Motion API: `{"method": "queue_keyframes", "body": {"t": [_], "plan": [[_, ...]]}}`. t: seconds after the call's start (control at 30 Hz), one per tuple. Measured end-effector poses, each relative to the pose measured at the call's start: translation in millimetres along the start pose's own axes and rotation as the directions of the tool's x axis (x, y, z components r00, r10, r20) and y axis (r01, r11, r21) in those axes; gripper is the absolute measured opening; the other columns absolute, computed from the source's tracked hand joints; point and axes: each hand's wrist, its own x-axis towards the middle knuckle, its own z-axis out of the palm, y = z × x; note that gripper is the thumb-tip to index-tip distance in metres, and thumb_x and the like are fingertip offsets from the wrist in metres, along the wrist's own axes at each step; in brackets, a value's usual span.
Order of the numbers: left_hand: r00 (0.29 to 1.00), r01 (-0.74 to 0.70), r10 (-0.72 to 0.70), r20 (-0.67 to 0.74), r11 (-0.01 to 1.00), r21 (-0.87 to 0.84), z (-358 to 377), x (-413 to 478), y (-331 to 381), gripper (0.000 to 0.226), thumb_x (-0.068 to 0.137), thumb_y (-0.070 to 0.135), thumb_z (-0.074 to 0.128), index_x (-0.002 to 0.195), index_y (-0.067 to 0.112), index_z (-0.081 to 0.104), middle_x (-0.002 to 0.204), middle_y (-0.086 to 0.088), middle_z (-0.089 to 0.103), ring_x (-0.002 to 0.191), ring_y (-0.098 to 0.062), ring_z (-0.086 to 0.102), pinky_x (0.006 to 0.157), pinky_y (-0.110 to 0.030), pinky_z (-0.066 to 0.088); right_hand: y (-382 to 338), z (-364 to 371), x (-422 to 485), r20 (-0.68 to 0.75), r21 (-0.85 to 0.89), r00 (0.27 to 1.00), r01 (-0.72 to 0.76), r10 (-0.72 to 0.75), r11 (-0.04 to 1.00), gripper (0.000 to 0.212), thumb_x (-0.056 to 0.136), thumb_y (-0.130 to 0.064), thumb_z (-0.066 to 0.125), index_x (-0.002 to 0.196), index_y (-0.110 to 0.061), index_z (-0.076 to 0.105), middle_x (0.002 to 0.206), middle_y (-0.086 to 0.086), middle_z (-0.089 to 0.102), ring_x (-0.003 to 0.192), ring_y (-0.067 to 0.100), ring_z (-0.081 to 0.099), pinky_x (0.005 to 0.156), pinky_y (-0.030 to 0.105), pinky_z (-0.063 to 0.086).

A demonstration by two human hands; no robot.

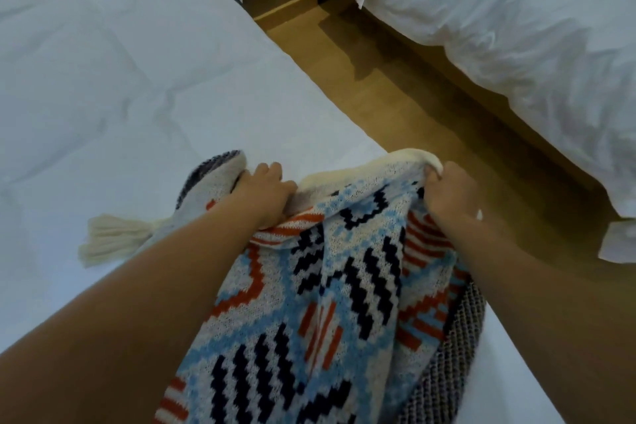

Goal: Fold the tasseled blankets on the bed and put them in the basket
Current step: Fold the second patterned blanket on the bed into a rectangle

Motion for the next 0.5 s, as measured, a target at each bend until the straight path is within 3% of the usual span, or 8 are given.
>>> {"method": "queue_keyframes", "body": {"t": [0.1,0.17,0.23,0.3,0.4,0.5], "plan": [[0.997,-0.083,0.083,-0.004,0.994,-0.065,-2,3,-2,0.021,0.090,0.026,0.053,0.109,0.015,0.052,0.123,-0.011,0.046,0.108,-0.027,0.043,0.085,-0.040,0.041,3,3,-1,-0.007,0.013,0.999,0.033,-0.033,0.999,0.036,0.098,-0.034,0.036,0.095,-0.003,0.054,0.090,0.015,0.055,0.078,0.026,0.046,0.067,0.034,0.035],[0.999,-0.052,0.049,-0.019,0.984,-0.168,-3,2,-4,0.013,0.091,0.027,0.051,0.091,0.016,0.045,0.109,-0.011,0.055,0.088,-0.023,0.047,0.074,-0.036,0.042,0,5,-3,-0.011,0.026,0.998,0.054,-0.054,0.998,0.035,0.098,-0.036,0.036,0.088,-0.005,0.052,0.084,0.012,0.052,0.076,0.026,0.046,0.066,0.035,0.035],[0.999,0.014,-0.027,-0.047,0.968,-0.251,-10,2,-7,0.018,0.092,0.029,0.049,0.088,0.016,0.037,0.099,-0.010,0.059,0.077,-0.021,0.046,0.066,-0.033,0.040,-3,6,-4,-0.010,0.038,0.997,0.081,-0.080,0.996,0.034,0.097,-0.037,0.036,0.083,-0.009,0.048,0.081,0.011,0.050,0.074,0.026,0.046,0.065,0.034,0.035],[0.986,0.064,-0.095,-0.135,0.974,-0.219,-21,6,-11,0.014,0.093,0.027,0.045,0.093,0.014,0.039,0.096,-0.010,0.059,0.075,-0.023,0.047,0.064,-0.033,0.038,-7,5,-2,-0.007,0.050,0.994,0.107,-0.107,0.993,0.033,0.097,-0.038,0.036,0.082,-0.010,0.047,0.078,0.009,0.050,0.073,0.025,0.046,0.065,0.033,0.035],[0.916,0.186,-0.213,-0.339,0.976,-0.110,-53,24,-24,0.012,0.093,0.013,0.040,0.102,0.007,0.045,0.097,-0.014,0.061,0.080,-0.031,0.055,0.063,-0.035,0.034,-9,3,6,-0.035,0.058,0.992,0.120,-0.119,0.991,0.034,0.098,-0.038,0.036,0.080,-0.011,0.045,0.068,0.002,0.044,0.070,0.024,0.044,0.063,0.033,0.034],[0.769,0.305,-0.417,-0.484,0.905,-0.295,-94,48,-34,0.012,0.092,0.008,0.040,0.102,0.004,0.045,0.097,-0.016,0.058,0.083,-0.033,0.056,0.064,-0.039,0.036,-11,0,15,-0.081,0.050,0.992,0.103,-0.099,0.993,0.036,0.097,-0.040,0.035,0.081,-0.011,0.047,0.069,0.003,0.044,0.070,0.023,0.045,0.062,0.031,0.032]]}}
